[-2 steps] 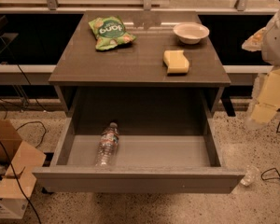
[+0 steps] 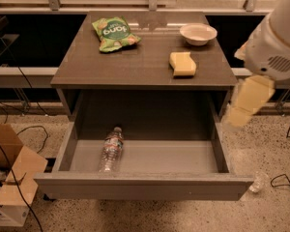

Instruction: Pick water bottle from top drawer and place on counter

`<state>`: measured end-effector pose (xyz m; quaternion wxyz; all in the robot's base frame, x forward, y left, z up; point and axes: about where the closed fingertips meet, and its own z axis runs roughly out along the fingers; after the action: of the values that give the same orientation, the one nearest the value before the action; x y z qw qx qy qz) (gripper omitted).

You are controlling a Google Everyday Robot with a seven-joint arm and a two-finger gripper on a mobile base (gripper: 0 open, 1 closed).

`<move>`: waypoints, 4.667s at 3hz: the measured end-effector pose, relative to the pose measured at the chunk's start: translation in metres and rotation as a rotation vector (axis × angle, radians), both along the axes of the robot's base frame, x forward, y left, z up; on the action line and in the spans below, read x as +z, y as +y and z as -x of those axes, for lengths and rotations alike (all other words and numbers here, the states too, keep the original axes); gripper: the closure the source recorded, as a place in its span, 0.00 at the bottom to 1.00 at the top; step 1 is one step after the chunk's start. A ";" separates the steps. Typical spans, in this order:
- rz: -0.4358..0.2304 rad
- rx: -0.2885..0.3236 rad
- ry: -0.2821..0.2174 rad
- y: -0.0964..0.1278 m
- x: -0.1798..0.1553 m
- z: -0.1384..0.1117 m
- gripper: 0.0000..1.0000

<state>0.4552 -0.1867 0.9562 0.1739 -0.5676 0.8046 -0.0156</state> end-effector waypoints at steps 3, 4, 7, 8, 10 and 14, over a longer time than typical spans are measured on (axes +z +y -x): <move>-0.237 -0.169 0.119 0.094 -0.080 -0.053 0.00; -0.242 -0.226 0.191 0.117 -0.117 -0.063 0.00; -0.213 -0.362 0.273 0.137 -0.163 -0.068 0.00; -0.227 -0.477 0.308 0.159 -0.215 -0.088 0.00; -0.278 -0.626 0.387 0.190 -0.277 -0.115 0.00; -0.271 -0.752 0.545 0.280 -0.357 -0.129 0.18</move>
Offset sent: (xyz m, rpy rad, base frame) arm 0.0617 0.0992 -0.0789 0.3140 0.1008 -0.2023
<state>0.5841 0.0932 0.5996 0.0116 -0.1928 0.9651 0.1768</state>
